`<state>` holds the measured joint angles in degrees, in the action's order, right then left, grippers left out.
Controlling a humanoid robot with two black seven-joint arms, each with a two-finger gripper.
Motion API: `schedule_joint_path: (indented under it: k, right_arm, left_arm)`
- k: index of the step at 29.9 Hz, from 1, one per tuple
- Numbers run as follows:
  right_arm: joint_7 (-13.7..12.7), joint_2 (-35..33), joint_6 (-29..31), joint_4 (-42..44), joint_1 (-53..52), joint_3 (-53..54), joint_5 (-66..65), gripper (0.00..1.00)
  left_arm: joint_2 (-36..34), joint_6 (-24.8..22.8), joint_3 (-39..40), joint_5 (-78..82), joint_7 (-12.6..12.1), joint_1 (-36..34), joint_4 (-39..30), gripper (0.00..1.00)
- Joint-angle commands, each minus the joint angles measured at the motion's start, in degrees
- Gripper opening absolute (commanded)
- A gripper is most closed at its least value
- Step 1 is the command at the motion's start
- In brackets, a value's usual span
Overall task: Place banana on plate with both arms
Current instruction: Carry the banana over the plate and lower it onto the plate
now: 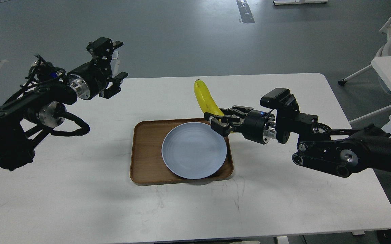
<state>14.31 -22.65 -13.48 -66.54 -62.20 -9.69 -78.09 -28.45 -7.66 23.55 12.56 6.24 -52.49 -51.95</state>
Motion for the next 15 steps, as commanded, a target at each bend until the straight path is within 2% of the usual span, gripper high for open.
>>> schedule_joint_path:
  k: [1, 9, 15]
  right_arm:
    - [0.02, 1.64, 0.38, 0.53, -1.61, -1.30, 0.05, 0.00]
    - [0.02, 7.00, 0.82, 3.95, -1.61, -6.47, 0.05, 0.00]
    - [0.11, 6.31, 0.82, 3.79, -1.52, -8.94, 0.14, 0.00]
  left_arm:
    - [0.06, 0.10, 0.01, 0.00, 0.00, 0.02, 0.00, 0.98]
    - [0.50, 0.10, 0.27, 0.00, 0.00, 0.02, 0.00, 0.98]
    - [-0.11, 0.10, 0.27, 0.00, 0.09, 0.02, 0.00, 0.98]
